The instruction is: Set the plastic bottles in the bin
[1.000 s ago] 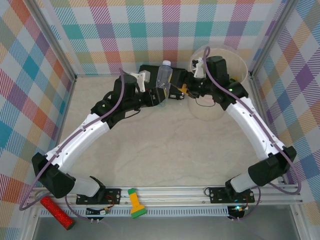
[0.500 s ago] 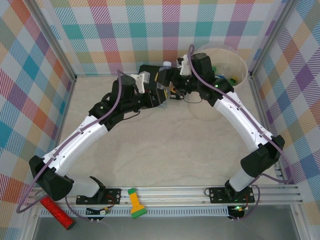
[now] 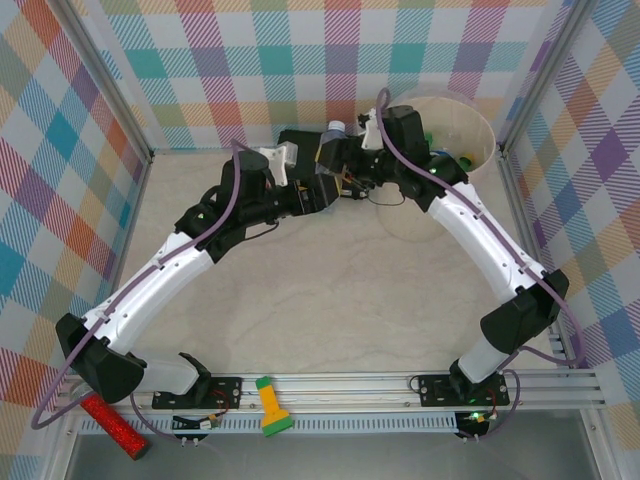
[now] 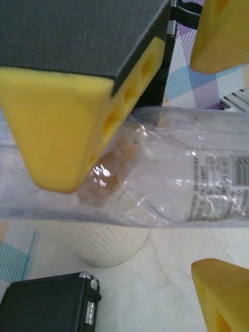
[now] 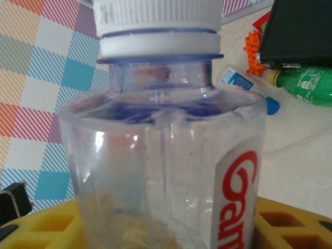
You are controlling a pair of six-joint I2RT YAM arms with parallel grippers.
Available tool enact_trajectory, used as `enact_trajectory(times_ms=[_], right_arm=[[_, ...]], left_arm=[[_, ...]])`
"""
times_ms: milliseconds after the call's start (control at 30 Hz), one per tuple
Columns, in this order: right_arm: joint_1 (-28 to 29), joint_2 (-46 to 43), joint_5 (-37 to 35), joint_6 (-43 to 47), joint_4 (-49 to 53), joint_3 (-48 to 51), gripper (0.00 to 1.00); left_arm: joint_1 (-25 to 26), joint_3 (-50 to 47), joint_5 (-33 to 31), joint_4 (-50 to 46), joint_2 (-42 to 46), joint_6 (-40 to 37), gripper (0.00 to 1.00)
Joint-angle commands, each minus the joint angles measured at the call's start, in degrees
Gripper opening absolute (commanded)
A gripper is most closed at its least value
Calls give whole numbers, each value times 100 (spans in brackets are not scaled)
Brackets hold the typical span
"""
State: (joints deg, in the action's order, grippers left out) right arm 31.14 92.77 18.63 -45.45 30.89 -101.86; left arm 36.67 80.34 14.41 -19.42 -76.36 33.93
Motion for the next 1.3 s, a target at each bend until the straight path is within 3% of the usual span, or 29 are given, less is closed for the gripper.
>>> enact_trajectory(times_ms=[0,333,600,1033,1267], right_arm=[[-285,-232,-97,173,164,-273,57],[-1834,74,578,617,1394,-1299,57],[-2847,950,1091,755,2254,-2484,57],[-3300,2343,994,733,3045,-3959,58],[-3289,2647,1018,647,3037,-4052,58]], left_arm=[[-31,98,-271,-85,314,-173,100],[-369,0,-510,-403,731,-217,100],[-389,-48,-493,-445,793,-199,100],[-423,-100,-685,-643,1006,-341,100],[-450,-114,-721,-660,1032,-359,100]])
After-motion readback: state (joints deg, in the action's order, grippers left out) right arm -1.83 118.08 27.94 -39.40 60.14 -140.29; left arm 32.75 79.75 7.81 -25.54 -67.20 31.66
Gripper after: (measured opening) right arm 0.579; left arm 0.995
